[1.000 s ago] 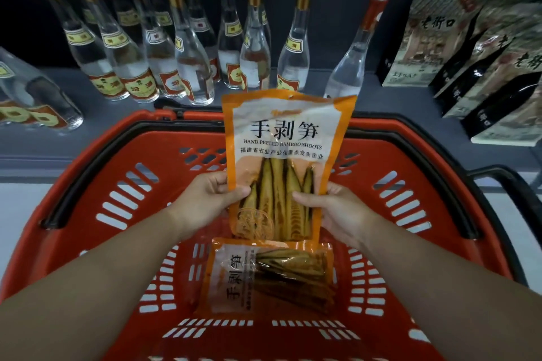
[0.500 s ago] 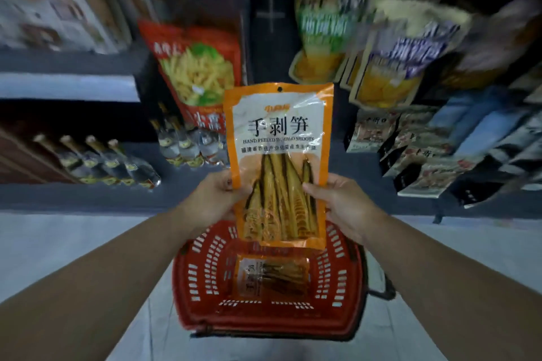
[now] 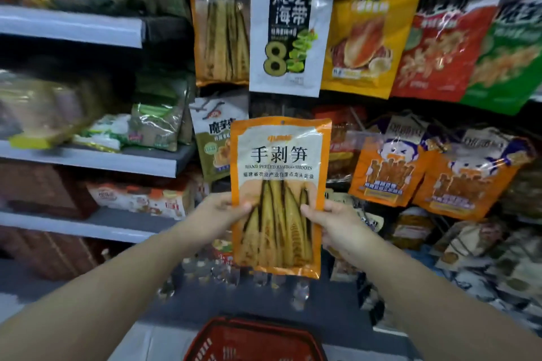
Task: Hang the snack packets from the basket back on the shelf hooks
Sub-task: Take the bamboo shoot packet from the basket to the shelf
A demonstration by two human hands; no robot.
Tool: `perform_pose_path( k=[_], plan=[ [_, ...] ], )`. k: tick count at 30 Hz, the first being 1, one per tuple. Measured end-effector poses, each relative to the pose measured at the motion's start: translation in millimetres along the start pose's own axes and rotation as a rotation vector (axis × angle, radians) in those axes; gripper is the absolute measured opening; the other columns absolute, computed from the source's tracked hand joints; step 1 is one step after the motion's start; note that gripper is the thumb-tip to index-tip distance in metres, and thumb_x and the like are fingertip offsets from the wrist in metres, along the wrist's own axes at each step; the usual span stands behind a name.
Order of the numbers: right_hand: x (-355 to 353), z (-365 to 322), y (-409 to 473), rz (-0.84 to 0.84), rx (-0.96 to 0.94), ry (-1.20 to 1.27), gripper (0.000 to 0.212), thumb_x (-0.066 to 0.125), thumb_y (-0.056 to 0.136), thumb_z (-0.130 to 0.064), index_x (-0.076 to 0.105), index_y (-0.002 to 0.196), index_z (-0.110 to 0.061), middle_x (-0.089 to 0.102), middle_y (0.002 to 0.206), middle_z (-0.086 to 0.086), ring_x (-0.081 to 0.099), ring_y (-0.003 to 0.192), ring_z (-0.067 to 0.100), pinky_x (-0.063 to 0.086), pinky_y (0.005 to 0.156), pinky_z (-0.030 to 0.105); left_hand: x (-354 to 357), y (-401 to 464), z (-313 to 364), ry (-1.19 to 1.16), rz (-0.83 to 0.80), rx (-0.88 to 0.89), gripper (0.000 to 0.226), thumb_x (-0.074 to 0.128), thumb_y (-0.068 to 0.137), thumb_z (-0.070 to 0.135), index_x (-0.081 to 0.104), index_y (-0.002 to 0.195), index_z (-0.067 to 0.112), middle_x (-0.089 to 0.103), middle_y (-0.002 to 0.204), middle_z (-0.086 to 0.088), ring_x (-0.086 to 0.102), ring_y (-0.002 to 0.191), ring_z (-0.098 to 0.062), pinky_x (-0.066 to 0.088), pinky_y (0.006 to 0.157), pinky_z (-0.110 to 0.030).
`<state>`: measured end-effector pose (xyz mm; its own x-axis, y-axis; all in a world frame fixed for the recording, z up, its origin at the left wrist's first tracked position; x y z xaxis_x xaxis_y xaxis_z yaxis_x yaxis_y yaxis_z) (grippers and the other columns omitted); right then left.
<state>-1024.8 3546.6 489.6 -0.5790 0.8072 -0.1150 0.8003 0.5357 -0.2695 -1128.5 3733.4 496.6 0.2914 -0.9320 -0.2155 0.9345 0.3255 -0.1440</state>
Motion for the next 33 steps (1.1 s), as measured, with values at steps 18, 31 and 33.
perform_pose_path(
  k=[18,31,33],
  plan=[
    [34.2,-194.5,11.1,0.216,-0.330,-0.094,0.063,0.065,0.074,-0.062,0.069,0.089,-0.001,0.072,0.086,0.010,0.066,0.081,0.024,0.049,0.083,0.039,-112.1,10.0,160.1,-0.063,0.234,0.160,0.018,0.063,0.091,0.026,0.073,0.087,0.012,0.076,0.085,-0.008,0.073,0.081,-0.026,0.058,0.078,-0.043],
    [97.7,-297.9,67.5,0.419,-0.479,-0.087,0.053,0.058,0.090,-0.046,0.065,0.092,0.007,0.067,0.084,0.025,0.056,0.071,0.021,0.037,0.067,0.032,-231.0,72.5,224.8,0.023,0.308,0.344,0.025,0.057,0.093,0.032,0.070,0.078,0.017,0.074,0.090,-0.007,0.069,0.093,-0.030,0.054,0.087,-0.051],
    [100.9,-304.6,69.7,0.443,-0.507,-0.086,0.055,0.058,0.090,-0.046,0.063,0.085,0.009,0.056,0.072,0.014,0.049,0.068,0.019,0.033,0.066,0.031,-237.5,76.9,230.8,0.023,0.308,0.364,0.027,0.057,0.093,0.032,0.071,0.080,0.013,0.074,0.090,-0.009,0.068,0.094,-0.032,0.053,0.088,-0.053]
  ],
)
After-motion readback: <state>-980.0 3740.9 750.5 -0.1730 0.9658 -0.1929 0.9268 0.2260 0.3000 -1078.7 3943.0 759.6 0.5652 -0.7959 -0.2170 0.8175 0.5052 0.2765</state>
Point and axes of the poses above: each hand's wrist, its own y-axis towards the middle knuckle, its own x-axis out of the palm, z = x × y, the point moved 9 cm from there along y, towards the middle knuckle
